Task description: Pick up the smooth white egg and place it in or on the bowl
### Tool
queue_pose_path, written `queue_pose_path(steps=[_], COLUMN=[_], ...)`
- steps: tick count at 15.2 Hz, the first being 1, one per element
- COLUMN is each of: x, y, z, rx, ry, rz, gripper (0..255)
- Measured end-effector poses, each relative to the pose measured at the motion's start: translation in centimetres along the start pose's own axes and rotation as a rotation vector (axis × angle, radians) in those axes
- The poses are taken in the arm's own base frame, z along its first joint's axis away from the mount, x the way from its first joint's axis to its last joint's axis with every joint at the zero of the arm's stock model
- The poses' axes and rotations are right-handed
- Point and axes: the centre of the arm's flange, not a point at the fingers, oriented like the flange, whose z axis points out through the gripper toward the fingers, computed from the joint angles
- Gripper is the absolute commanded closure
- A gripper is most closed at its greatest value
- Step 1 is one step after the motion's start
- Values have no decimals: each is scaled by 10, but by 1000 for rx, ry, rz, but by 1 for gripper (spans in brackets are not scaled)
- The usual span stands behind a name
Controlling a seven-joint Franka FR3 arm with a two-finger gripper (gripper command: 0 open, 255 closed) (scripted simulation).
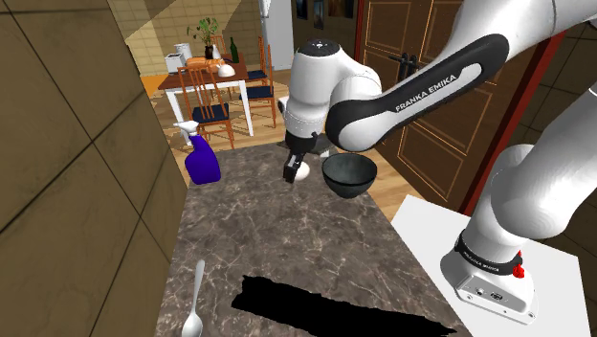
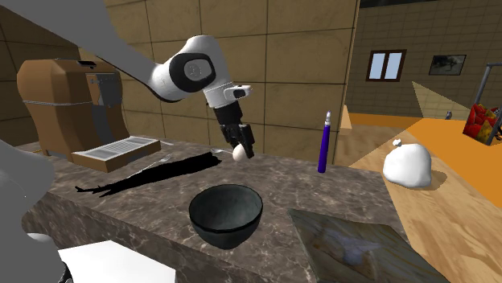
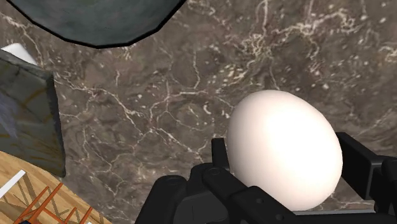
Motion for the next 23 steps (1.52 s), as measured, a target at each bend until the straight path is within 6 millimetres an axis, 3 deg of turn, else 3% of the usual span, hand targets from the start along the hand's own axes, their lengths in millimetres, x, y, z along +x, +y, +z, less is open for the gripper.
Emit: queue_pose_path(steps=[10,23], x=[7,-107], y=[14,129], z=[-46,-61], rx=[0,-1], ry=[0,-1], rz=[0,1], gripper=[255,255])
